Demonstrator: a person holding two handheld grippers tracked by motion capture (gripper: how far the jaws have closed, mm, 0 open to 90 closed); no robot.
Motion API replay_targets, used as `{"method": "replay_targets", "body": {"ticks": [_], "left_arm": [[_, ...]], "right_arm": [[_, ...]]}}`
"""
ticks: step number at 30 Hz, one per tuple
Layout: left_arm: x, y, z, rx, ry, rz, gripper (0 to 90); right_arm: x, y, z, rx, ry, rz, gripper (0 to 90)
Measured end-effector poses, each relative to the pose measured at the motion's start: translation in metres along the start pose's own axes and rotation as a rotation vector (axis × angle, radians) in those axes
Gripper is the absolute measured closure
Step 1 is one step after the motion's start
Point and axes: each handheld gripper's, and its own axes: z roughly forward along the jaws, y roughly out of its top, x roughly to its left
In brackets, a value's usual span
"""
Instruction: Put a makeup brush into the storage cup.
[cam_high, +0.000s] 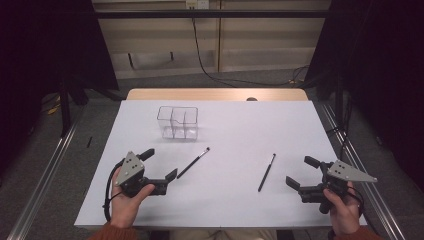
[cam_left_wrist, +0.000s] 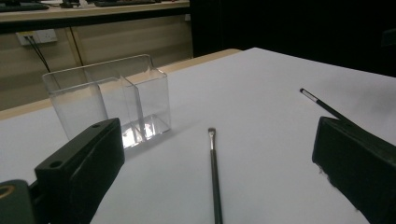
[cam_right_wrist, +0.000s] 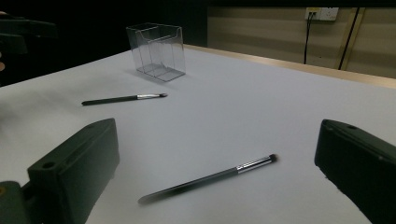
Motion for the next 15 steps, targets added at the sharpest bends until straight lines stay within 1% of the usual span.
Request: {"method": "replay_targets", "body": {"ticks": [1, 4, 7, 8, 9, 10, 11, 12, 13, 14, 15], "left_arm": [[0.0, 0.002, 0.003, -0.004, -0.004, -0.002, 2.3], [0.002, 0.007, 0.009, -0.019, -0.005, -0.012, 2.2], [0.003, 0.009, 0.011, -0.023, -0.003, -0.015, 2.2], [0.006, 0.011, 0.013, -0.023, -0.007, -0.023, 2.2], [0.006, 0.011, 0.013, -0.023, -0.007, -0.023, 2.2], [0.007, 0.011, 0.014, -0.026, -0.011, -0.043, 2.2], [0.008, 0.01, 0.016, -0.015, -0.014, -0.05, 2.2], [0.01, 0.012, 0.018, -0.012, -0.003, -0.016, 2.6], [0.01, 0.012, 0.018, -0.012, -0.003, -0.016, 2.7], [0.012, 0.014, 0.019, -0.025, 0.002, -0.008, 2.7], [0.014, 0.016, 0.019, -0.033, 0.007, -0.008, 2.7]], "right_arm": [[0.0, 0.0, 0.0, 0.0, 0.009, 0.001, 0.0], [0.001, 0.001, 0.001, -0.008, 0.007, -0.006, 0.0], [0.001, 0.001, 0.002, -0.015, 0.005, -0.013, 0.0], [0.0, 0.001, 0.003, -0.011, 0.017, -0.013, 0.0], [0.0, 0.001, 0.003, -0.011, 0.017, -0.013, 0.0], [0.0, 0.001, 0.004, -0.015, 0.02, -0.012, 0.0], [0.0, 0.001, 0.005, -0.016, 0.023, -0.012, 0.0], [0.0, 0.001, 0.006, -0.019, 0.015, -0.004, 0.0], [0.0, 0.001, 0.006, -0.019, 0.015, -0.004, 0.0], [-0.002, 0.001, 0.007, -0.015, 0.019, 0.008, 0.0], [-0.002, 0.001, 0.007, -0.015, 0.019, 0.008, 0.0]]}}
